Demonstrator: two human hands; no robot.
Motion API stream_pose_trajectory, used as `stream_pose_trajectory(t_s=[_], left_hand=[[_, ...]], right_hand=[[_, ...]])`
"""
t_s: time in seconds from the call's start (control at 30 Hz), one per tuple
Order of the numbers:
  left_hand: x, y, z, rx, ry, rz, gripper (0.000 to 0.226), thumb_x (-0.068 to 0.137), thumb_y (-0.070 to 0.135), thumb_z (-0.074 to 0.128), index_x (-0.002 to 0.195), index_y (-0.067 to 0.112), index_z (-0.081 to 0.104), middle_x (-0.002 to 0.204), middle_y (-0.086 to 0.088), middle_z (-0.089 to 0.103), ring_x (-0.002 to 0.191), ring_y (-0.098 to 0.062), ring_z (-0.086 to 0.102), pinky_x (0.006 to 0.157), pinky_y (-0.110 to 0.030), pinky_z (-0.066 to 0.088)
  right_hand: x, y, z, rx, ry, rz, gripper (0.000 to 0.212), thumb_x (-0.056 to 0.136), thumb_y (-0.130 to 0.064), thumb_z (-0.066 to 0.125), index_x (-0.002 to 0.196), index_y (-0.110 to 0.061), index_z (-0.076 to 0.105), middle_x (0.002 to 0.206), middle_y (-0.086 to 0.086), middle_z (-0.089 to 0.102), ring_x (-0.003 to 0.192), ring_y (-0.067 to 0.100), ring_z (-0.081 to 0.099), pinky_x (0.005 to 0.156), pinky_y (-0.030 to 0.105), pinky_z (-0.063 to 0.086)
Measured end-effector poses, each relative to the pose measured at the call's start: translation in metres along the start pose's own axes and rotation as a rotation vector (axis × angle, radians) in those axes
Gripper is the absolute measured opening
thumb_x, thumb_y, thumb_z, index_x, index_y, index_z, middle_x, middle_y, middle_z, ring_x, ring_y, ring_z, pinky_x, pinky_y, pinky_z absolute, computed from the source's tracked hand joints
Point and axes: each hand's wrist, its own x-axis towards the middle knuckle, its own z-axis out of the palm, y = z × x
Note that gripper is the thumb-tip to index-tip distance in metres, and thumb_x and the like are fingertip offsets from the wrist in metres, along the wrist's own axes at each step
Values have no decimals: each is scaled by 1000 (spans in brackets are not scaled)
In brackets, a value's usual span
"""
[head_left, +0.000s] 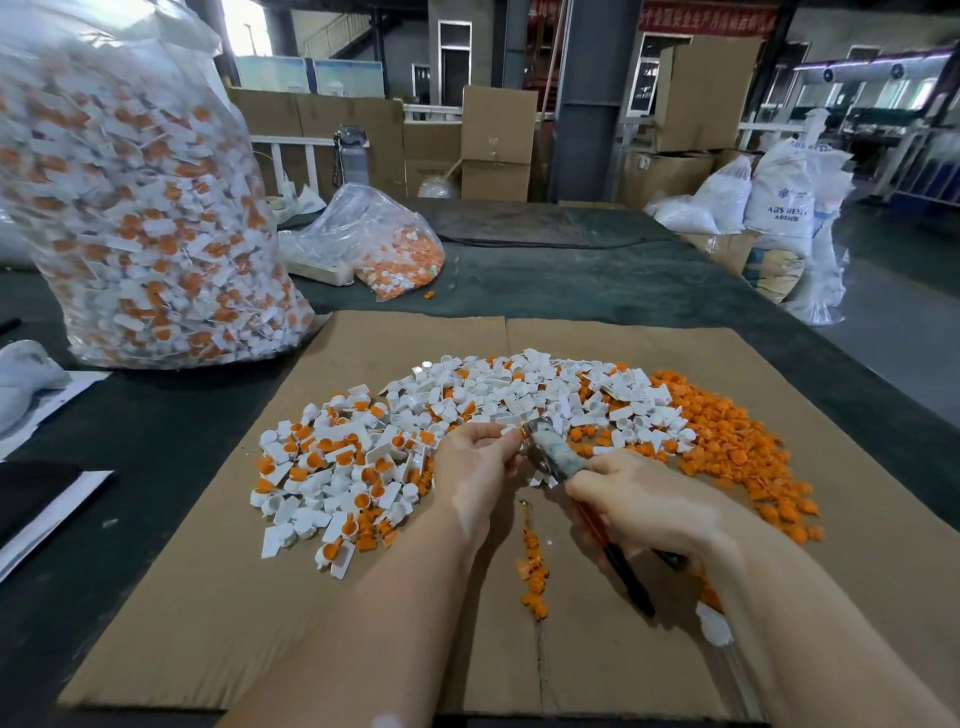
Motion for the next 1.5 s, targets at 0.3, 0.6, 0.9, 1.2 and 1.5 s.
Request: stream_pose_trajectory(t_s=[0.3,0.6,0.9,1.2,1.5], left_hand=[[-3,1,-1,35,-3,-1,14,89,8,61,103,3,60,83,-9,65,51,0,61,45,-10,44],[-3,-1,-3,28,-4,21,14,89,8,61,102,2,59,82,-11,66,52,-1,63,46,-11,46],[-6,-9,-6,330,-48,251,19,92,16,59,108,16,69,109,1,67,99,-5,60,89,-18,47],[-4,-11,-8,436,-68,285,25,96,15,51,115,21,67,118,8,62,109,1,48,93,-13,32],[-7,-11,-9,476,-108,319,24,95,17,53,115,18,67,117,5,65,111,-6,55,98,-21,40]], right_hand=[[9,8,12,-260,186,-102,20,97,-30,43,81,-18,44,74,2,47,62,15,44,53,24,32],[12,16,15,-193,279,-111,29,89,-46,55,80,-19,49,73,-1,53,60,13,50,55,23,36],[40,44,-11,-686,744,60,62,78,-65,57,112,-14,52,113,5,54,108,23,49,82,33,44],[50,52,0,-933,872,38,60,86,-65,42,122,-19,52,123,5,51,116,23,43,98,35,33],[42,37,48,-348,790,-685,24,81,0,67,104,-7,70,93,5,66,90,20,61,83,30,51]])
